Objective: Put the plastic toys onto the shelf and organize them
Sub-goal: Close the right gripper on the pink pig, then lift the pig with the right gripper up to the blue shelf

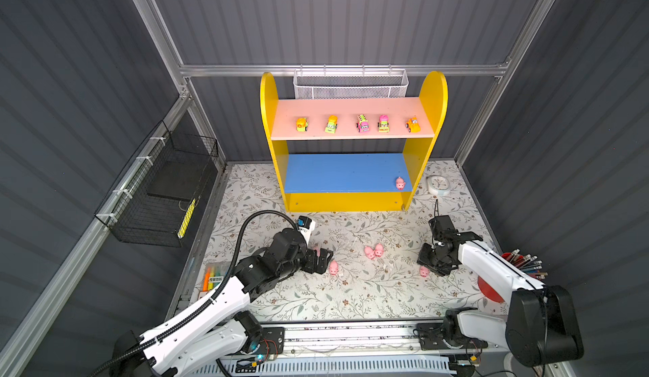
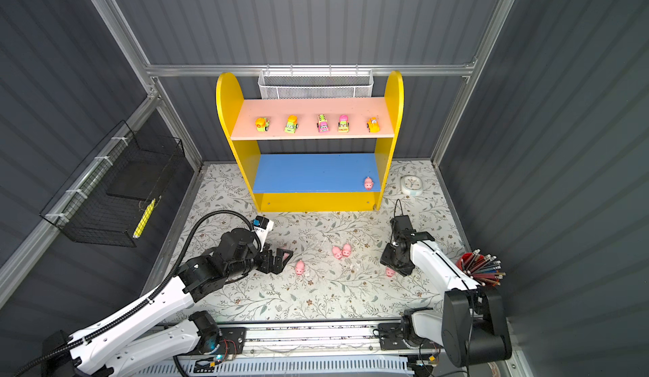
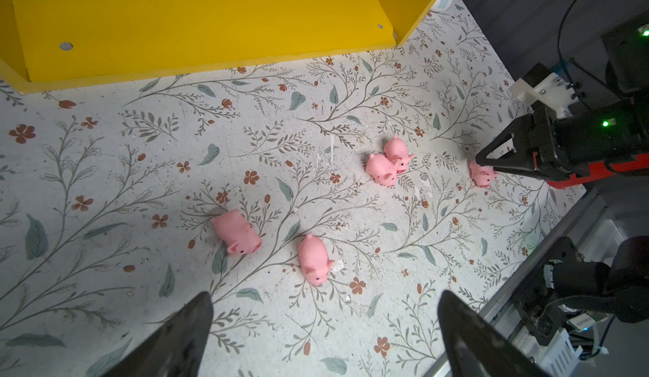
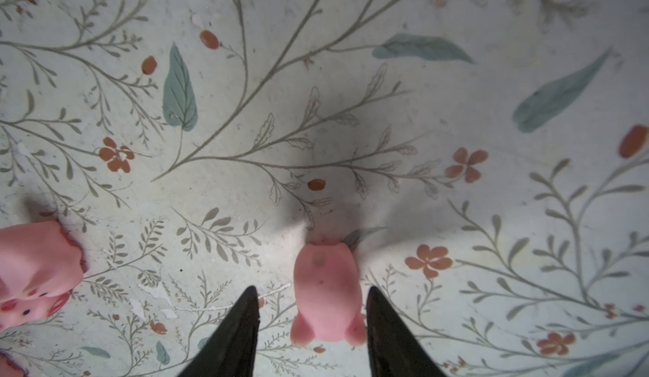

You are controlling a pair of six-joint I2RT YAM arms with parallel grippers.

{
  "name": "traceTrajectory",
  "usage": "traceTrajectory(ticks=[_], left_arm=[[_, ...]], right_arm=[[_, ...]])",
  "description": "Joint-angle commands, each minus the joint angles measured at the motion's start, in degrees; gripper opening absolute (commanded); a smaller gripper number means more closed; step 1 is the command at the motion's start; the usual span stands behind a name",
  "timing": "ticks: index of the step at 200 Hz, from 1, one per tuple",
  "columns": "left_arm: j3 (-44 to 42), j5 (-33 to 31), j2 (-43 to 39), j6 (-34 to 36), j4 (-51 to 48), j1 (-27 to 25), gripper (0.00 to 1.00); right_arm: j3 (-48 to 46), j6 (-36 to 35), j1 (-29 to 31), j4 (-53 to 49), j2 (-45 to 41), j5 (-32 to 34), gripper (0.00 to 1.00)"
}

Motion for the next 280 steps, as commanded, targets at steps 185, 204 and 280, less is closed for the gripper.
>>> traceTrajectory(ticks=[185,204,280], left_arm=[[6.2,-5.6,2.3,1.6,-5.8,0.3,1.00],[6.7,-6.1,2.2,1.6,-6.2,0.2,1.00],[10.2,-8.8,5.5,3.1,-6.6,0.3,1.00]], right_arm=[[10.5,-3.7,5.1,-4.0,0.5,2.1,0.34],[14.5,-4.9,6.1,-5.0,1.6,2.3,0.34],[39.7,-13.9,8.6,-6.3,16.3,4.8,0.33]])
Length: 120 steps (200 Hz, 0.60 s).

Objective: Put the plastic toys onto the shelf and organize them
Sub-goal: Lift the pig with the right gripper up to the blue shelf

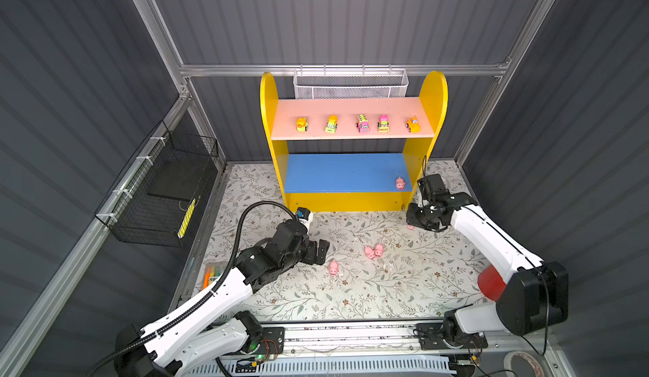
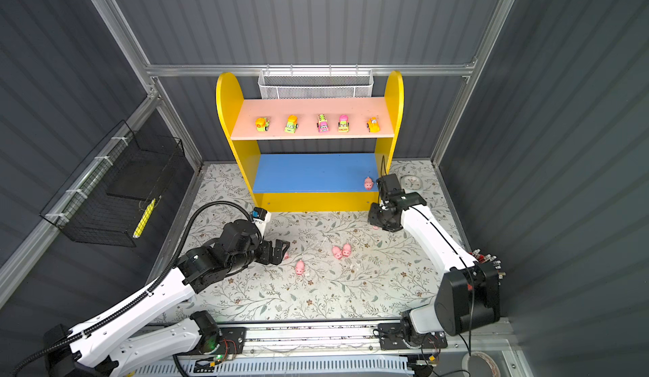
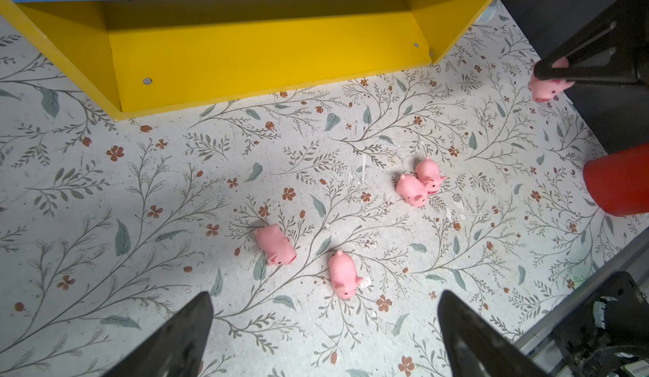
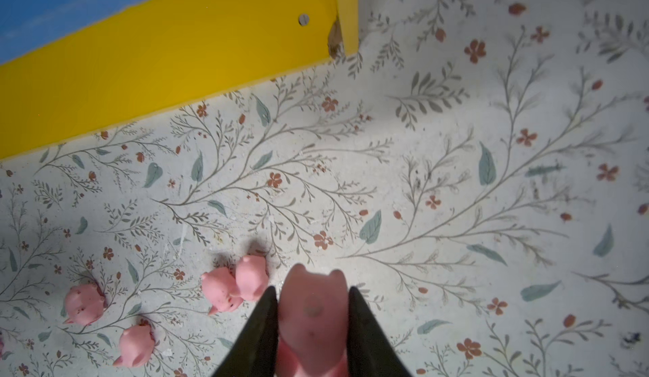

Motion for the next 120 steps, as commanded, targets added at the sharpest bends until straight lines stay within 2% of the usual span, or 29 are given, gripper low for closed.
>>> traceTrajectory(ticks=[1,21,37,59,89,120], left_arm=[[2.4,-1.5,1.4,1.6,-0.5,0.3,1.00],[3.2,-2.1,3.2,1.5,2.0,0.3,1.00],[6.1,0.5,5.6,3.5,2.9,0.3,1.00],[9.2,-2.2,8.2,4.9,0.6,0.3,1.00],[10.1,-0.5,8.5,4.4,2.5,0.3,1.00],[10.3,1.1,9.1,4.8,3.3,0.3,1.00]], right_arm=[[6.4,-4.4,0.9,-1.5,4.0,2.1,0.33],[11.7,-6.2,1.9,-0.3,8.2,3.8,0.33],[16.2,-8.7,2.6,1.2,11.6,3.7,0.34],[23.3,-10.4,2.5,0.1,17.4,4.6,0.32],[27.4,-9.0,2.7,2.9,20.9,0.3,0.31],[29.8,-8.6,2.8,2.7,22.9,0.1,0.31]])
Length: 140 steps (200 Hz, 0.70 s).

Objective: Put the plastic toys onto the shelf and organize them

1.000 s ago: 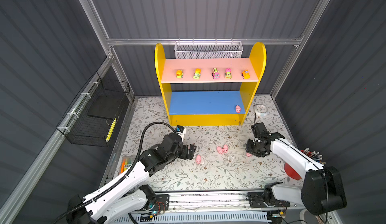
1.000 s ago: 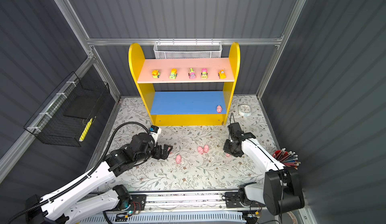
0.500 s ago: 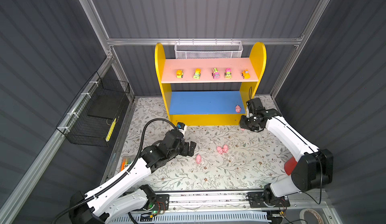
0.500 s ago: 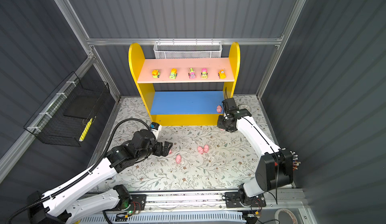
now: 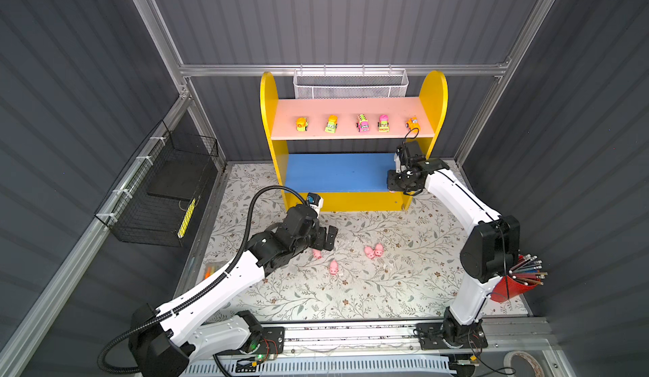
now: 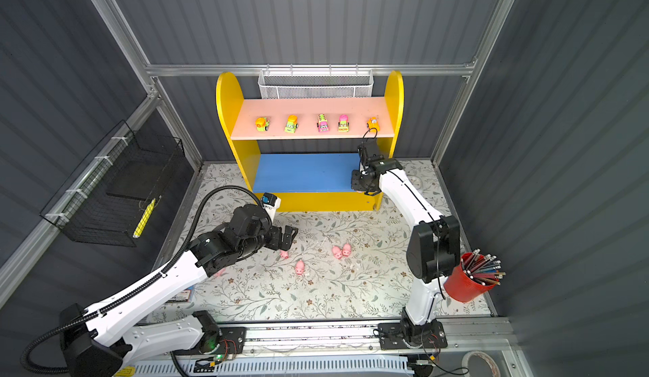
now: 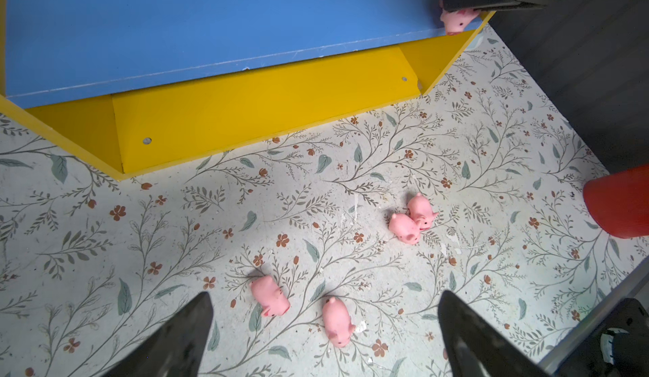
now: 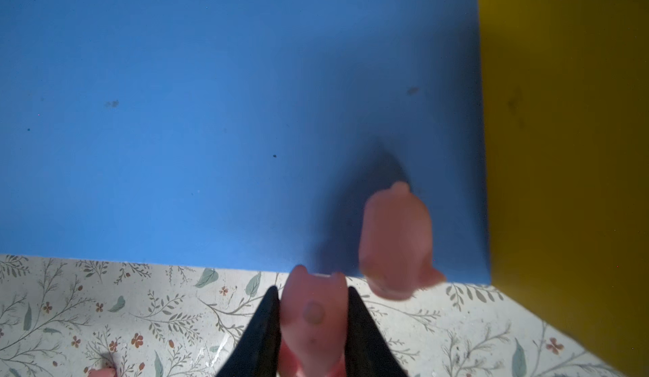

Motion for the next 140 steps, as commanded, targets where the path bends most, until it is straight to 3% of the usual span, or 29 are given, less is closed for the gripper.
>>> traceTrajectory(ticks=[1,45,96,140], left_arm=[[1.6,1.5,0.6,1.5,1.1,0.2,1.00],[2.1,1.6,0.8,0.4,0.9,0.2,1.00],[0.8,0.7,-2.8,-1.2,-1.6,0.2,1.00],[1.5,-0.7,-4.7,-1.9,-3.6,0.2,1.00]], right_arm=[[1.9,-0.3,0.1,0.7,0.6,-0.7,0.31],[4.2,-1.6,0.1,0.7,0.6,0.6,0.30],[15.8,-3.3,0.0,-5.8,6.0,1.0,0.30],[11.2,-3.0,0.1,-1.7,4.5,1.7,0.29]])
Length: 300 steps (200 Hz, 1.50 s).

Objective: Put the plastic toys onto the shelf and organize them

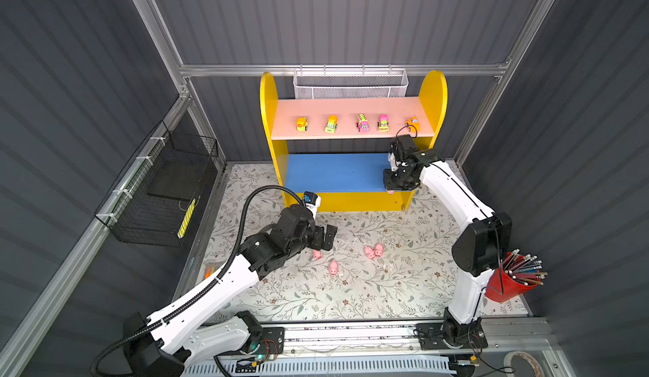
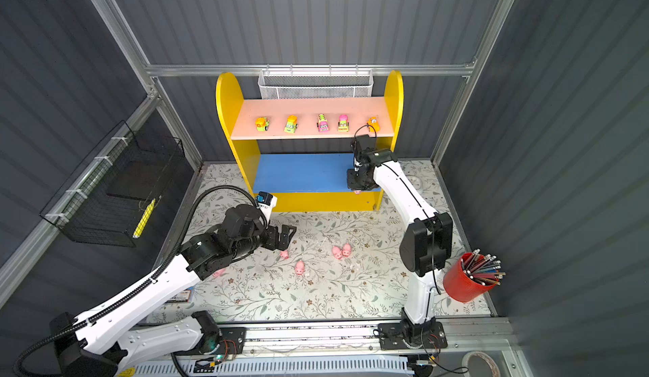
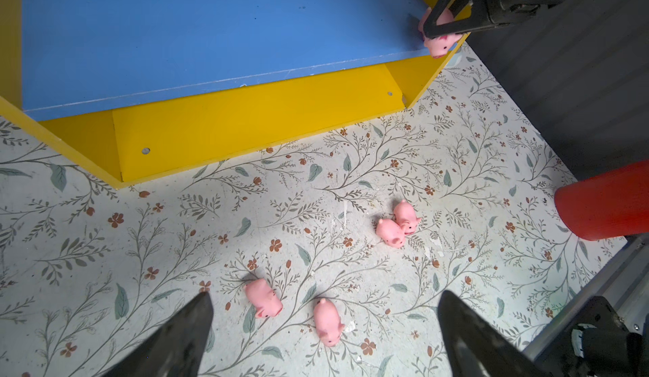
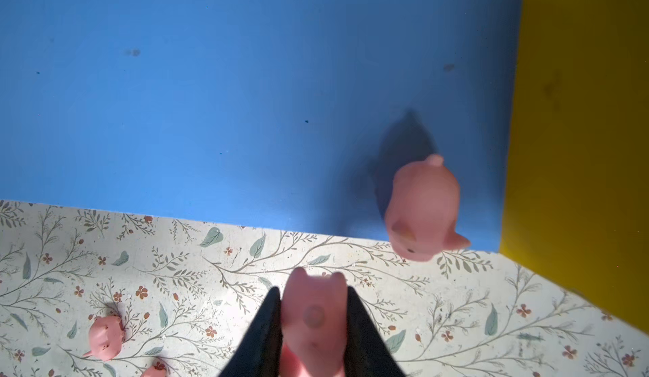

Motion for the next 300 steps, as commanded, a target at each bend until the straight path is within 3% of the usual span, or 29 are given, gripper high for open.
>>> traceTrajectory(ticks=[1,60,300], left_arm=[[1.0,-1.0,-1.3,-1.2,-2.2,0.2,1.00],[1.2,-0.5,-0.6,-3.1,-1.4,0.2,1.00],[4.3,1.0,3.9,-1.1,-2.4,0.2,1.00]], right_arm=[[0.4,-0.3,-1.8,12.3,0.7,1.2,0.29],[-12.8,1.1,-2.0,26.2,-3.6,1.3,0.31],[-10.3,0.4,-2.0,20.0,-0.8,-2.2,0.35]])
